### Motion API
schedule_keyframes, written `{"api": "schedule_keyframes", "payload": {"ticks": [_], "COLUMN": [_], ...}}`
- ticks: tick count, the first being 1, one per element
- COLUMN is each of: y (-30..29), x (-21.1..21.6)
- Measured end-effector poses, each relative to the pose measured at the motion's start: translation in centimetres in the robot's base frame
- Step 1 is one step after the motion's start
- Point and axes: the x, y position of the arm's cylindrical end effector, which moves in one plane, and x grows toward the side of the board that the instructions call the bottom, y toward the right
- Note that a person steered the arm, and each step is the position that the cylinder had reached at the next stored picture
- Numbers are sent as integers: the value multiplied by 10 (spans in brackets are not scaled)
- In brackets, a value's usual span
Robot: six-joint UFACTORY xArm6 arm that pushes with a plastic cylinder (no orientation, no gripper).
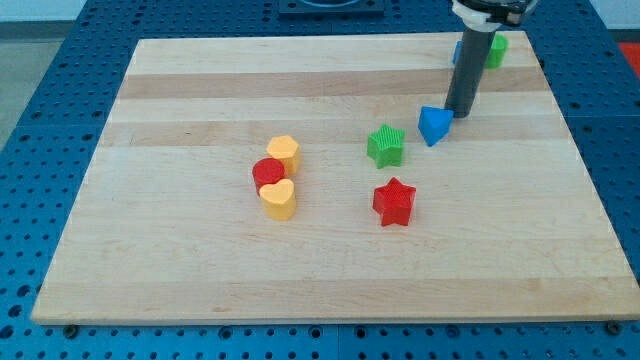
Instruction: Move the triangle close to the green star
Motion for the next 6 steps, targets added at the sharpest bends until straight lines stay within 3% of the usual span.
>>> {"api": "schedule_keyframes", "payload": {"ticks": [3,6], "y": [14,-35], "x": [3,43]}}
